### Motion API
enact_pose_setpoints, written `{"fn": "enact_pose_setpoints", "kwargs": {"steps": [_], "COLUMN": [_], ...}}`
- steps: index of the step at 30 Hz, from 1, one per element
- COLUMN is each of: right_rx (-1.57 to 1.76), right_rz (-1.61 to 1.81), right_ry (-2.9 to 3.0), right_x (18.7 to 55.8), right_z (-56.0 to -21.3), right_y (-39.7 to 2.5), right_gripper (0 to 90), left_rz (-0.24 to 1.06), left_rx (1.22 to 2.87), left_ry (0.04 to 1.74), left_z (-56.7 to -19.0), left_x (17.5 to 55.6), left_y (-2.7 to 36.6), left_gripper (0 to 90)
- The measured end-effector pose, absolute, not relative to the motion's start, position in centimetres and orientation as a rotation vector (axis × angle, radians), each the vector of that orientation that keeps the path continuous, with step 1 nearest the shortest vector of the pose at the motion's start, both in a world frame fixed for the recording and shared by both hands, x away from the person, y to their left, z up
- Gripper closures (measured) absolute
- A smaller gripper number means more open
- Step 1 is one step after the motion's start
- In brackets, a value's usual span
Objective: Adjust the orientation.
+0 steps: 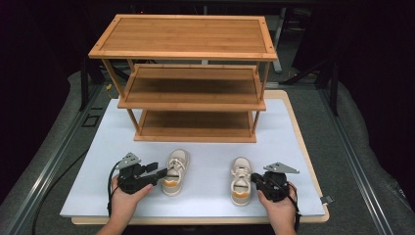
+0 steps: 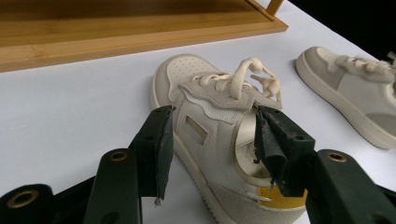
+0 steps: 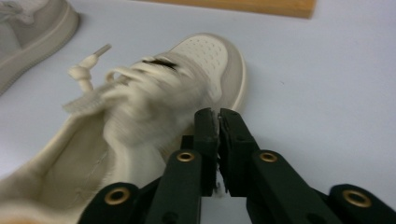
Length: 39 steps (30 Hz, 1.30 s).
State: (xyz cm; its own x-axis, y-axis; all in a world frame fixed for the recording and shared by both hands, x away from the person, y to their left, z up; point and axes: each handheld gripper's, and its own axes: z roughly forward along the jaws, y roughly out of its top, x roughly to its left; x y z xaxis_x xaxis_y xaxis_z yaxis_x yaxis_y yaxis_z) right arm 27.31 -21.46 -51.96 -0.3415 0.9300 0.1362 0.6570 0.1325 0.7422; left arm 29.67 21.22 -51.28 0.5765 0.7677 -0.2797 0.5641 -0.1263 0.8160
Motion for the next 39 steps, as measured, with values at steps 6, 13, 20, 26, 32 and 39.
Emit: {"fn": "enact_pose_setpoints", "kwargs": {"steps": [6,13,20,26,32,39], "right_rx": [1.51,1.396,1.526,1.645,1.616,1.564], "right_rz": [1.148,1.199,1.153,1.219,1.172,1.185], "right_ry": [1.959,1.991,2.029,1.999,1.979,2.001], "right_x": [25.9,24.0,25.1,25.8,25.8,26.6], "right_z": [-50.3,-49.8,-51.9,-52.5,-52.0,-51.7], "right_y": [-21.6,-20.1,-19.6,-20.2,-20.0,-19.0], "right_gripper": [64.0,56.6,52.8,57.2,70.1,80.2], "left_rz": [0.24,0.227,0.202,0.166,0.168,0.161], "left_rx": [1.82,1.826,1.834,1.809,1.812,1.808], "left_ry": [1.091,1.085,1.083,1.1,1.099,1.099], "left_z": [-51.6,-51.8,-52.1,-52.4,-52.4,-52.4], "left_x": [29.9,30.2,30.4,30.5,30.5,30.4], "left_y": [21.2,20.9,20.5,20.5,20.5,20.4], "left_gripper": [47.4,47.4,47.4,47.7,48.3,49.6]}}
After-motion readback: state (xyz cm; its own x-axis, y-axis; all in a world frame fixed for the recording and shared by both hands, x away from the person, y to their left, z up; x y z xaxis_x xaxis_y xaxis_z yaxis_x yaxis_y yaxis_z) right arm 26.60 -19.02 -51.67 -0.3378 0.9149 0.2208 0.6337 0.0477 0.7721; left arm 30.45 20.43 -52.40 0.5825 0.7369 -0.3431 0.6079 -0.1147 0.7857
